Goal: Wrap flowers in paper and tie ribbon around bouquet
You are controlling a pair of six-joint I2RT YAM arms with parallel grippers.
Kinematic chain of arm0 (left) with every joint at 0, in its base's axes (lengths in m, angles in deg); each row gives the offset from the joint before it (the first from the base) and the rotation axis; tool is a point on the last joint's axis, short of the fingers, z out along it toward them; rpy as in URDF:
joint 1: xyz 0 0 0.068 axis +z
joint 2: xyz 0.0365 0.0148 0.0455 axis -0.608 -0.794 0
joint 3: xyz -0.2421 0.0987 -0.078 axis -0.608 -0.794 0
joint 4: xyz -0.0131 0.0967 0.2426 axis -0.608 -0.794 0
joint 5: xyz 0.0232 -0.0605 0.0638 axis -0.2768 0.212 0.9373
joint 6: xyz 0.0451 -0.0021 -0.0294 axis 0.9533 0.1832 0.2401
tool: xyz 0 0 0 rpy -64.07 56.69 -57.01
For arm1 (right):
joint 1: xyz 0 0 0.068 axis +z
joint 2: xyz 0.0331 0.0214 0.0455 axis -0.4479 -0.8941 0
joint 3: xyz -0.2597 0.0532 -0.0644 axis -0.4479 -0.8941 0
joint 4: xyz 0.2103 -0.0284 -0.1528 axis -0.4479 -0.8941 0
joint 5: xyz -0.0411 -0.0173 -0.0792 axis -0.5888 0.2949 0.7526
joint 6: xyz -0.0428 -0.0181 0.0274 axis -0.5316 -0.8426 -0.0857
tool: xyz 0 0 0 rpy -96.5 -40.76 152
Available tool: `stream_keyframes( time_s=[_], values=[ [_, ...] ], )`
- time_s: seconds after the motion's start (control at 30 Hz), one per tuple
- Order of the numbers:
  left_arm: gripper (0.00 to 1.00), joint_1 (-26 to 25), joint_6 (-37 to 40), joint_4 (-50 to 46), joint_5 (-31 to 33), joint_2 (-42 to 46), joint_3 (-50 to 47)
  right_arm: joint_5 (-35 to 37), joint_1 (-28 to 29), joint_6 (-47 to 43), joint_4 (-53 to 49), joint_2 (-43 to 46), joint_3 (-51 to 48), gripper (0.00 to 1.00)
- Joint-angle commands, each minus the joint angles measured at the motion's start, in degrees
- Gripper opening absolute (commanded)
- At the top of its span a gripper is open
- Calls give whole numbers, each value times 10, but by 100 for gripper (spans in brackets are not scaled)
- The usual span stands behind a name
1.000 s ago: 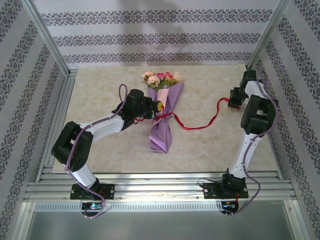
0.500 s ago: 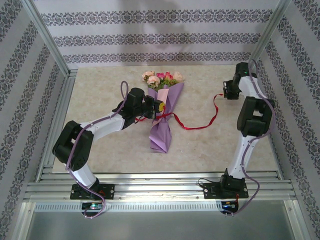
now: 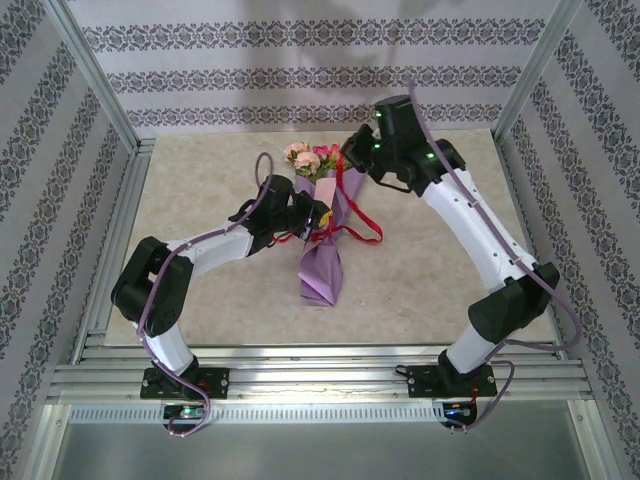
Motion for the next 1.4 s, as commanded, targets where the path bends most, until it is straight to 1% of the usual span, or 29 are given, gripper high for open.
stream_keyframes(
  time_s=[0.0,0.1,0.2,0.3,0.37,0.43,0.53,0.63,0.77,0.9,1.03,1.17,1.2,1.27,1.3,1.33,1.37],
  values=[
    [0,-17,121,12,31,19,-33,-16,13,-38,28,-59,43,0],
    [0,-35,177,61,80,29,-75,-31,39,-75,10,-128,135,0],
    [0,-62,247,127,156,42,-121,-51,59,-107,-29,-202,242,0],
    [0,-87,324,129,210,47,-127,-80,70,-122,-47,-261,321,0],
    [0,-94,340,135,228,39,-128,-100,78,-136,-60,-294,372,0],
    [0,-99,369,117,244,34,-119,-131,88,-144,-63,-319,401,0],
    [0,-119,438,94,260,25,-101,-184,108,-156,-56,-344,422,0],
    [0,-143,497,115,289,20,-111,-224,124,-168,-55,-365,430,0],
    [0,-155,523,111,298,5,-111,-281,143,-185,-55,-387,442,0],
    [0,-162,546,108,293,-14,-101,-329,163,-199,-58,-407,446,0],
    [0,-163,546,108,297,-18,-95,-350,184,-221,-84,-420,438,0],
    [0,-163,546,105,296,-19,-94,-368,203,-259,-98,-405,393,0],
    [0,-163,545,105,296,-18,-94,-367,203,-268,-107,-401,390,11],
    [0,-163,542,104,294,-17,-95,-349,202,-284,-126,-391,390,36],
    [0,-163,539,104,293,-16,-95,-333,200,-290,-132,-383,393,44],
    [0,-163,537,104,292,-15,-96,-321,197,-291,-131,-375,393,49],
    [0,-163,535,103,291,-14,-97,-308,192,-288,-131,-368,395,51]
  ],
)
